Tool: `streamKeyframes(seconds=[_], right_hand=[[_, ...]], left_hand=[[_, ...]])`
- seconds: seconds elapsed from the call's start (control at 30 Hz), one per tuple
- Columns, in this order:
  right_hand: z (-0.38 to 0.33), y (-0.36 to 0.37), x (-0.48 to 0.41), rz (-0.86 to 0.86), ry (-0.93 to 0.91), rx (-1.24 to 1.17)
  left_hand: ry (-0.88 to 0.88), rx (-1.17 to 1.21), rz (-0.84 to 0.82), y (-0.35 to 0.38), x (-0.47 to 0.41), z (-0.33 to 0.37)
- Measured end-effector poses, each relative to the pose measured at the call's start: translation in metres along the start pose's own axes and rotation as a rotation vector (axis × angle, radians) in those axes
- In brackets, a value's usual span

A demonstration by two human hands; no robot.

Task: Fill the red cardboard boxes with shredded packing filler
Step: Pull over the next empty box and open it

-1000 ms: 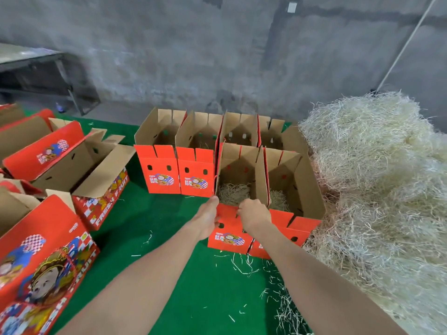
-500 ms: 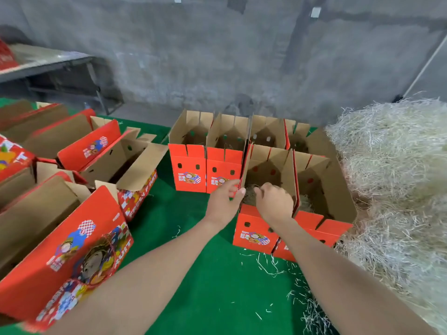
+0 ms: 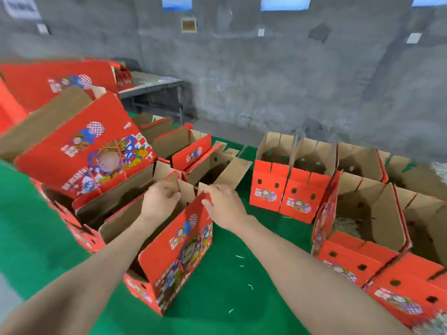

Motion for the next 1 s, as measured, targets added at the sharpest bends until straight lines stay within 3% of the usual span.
streamKeyframes(seconds=[0.17, 0.3, 0.4, 0.5, 0.67, 0.8, 0.9, 1.0], right_hand=[[-0.044, 0.036, -0.030, -0.178, -0.065, -0.009], [-0.051, 0.062, -0.033, -0.462, -0.156, 0.416], [-0.055, 0.059, -0.029, -0.416, -0.255, 0.620], [-0.058, 0.047, -0.020, -0.451, -0.367, 0.607], [-0.042, 0.021, 0.023, -0.638, -0.368, 0.596], [-0.011, -0.010, 0.064, -0.682, -0.258, 0.579], [0.020, -0.039, 0.104, -0.736, -0.132, 0.520], [0.050, -0.074, 0.151, -0.810, 0.072, 0.182]], left_hand=[[-0.150, -0.031, 0.012, -0.042, -0.003, -0.053], [-0.183, 0.025, 0.002, -0.053, 0.000, -0.078], [-0.152, -0.026, 0.034, -0.060, 0.001, -0.091], [-0.061, -0.202, 0.032, -0.063, -0.005, -0.095], [-0.019, -0.329, -0.249, -0.021, -0.010, -0.067], [0.272, -0.601, -0.418, 0.035, 0.002, -0.026], [0.461, -0.425, -0.606, 0.079, 0.023, 0.011], [0.596, -0.259, -0.783, 0.116, 0.044, 0.061]])
Point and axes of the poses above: each hand's wrist, its own x-axis away from the middle knuckle, its own y-axis out of the palm, z = x × y, the point moved 3 cm from there along -x, towards the middle knuckle, and after that the axes turned 3 degrees about x, right-handed, at the moved point
